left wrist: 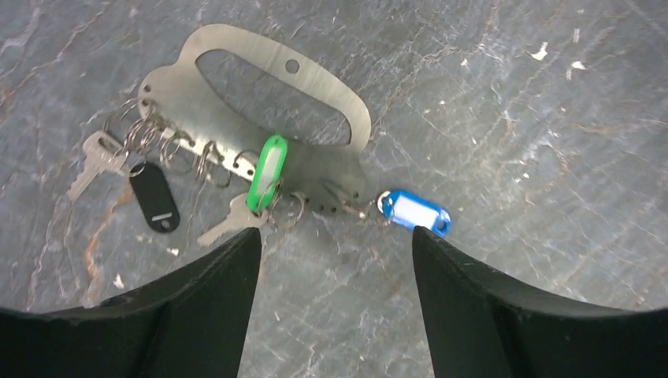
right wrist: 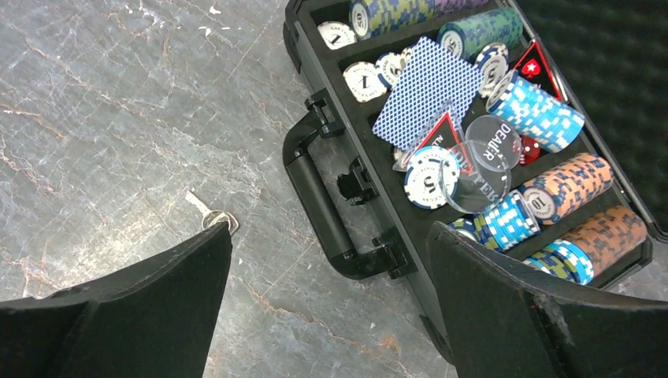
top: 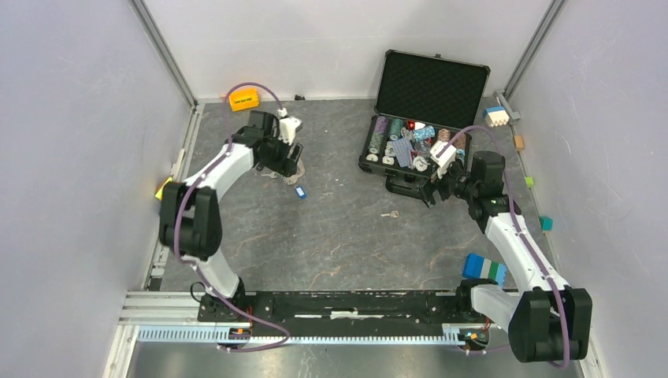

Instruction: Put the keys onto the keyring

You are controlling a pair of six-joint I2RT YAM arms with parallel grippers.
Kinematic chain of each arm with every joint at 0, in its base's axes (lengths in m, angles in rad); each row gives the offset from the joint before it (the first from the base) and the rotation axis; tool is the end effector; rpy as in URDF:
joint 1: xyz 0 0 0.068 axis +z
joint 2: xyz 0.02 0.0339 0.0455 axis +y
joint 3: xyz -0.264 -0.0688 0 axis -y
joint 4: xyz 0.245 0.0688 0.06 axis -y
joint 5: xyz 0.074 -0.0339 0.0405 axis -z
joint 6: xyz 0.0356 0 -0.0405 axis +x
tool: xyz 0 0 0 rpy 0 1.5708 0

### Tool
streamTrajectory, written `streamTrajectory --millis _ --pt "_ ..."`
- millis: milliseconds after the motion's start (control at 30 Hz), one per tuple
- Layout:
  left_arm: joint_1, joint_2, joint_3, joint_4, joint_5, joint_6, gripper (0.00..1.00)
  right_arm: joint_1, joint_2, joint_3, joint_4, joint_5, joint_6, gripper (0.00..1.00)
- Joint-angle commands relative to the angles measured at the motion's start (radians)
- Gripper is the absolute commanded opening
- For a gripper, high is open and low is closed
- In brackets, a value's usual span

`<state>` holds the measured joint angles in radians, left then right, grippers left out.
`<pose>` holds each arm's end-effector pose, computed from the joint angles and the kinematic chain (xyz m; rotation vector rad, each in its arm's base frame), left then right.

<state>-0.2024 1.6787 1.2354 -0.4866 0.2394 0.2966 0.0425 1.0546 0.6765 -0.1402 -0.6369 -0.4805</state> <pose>0.3514 -0.0807 0.2380 0.7081 2.3783 -0.2591 0.2276 0.0309 0.2576 -0.8716 1.8010 0.3844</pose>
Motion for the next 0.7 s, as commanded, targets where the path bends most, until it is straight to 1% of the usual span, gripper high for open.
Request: streamTrajectory --millis 0,100,267,533,667 --pt "-0.057 0.132 0.157 -0.087 -0.107 0.052 0.75 -0.005 0.02 0.035 0.002 -0.001 -0.033 0.98" --pt "-0.071 0.193 0.216 -0.125 -0.124 0.047 0.71 -0.005 0.029 0.034 0.001 0.004 -0.04 0.98" --pt "-0.062 0.225 0.254 -0.145 -0.17 0.055 0.67 -0.004 0.04 0.035 -0.002 0.01 -0.049 0.98" --pt "0.015 0.357 0.429 -0.231 -0.122 0.021 0.59 -0.004 0.054 0.041 -0.007 0.002 -0.05 0.98" --pt "0.046 0.434 0.537 -0.288 -0.107 0.02 0.51 -0.004 0.056 0.04 -0.007 0.0 -0.05 0.98"
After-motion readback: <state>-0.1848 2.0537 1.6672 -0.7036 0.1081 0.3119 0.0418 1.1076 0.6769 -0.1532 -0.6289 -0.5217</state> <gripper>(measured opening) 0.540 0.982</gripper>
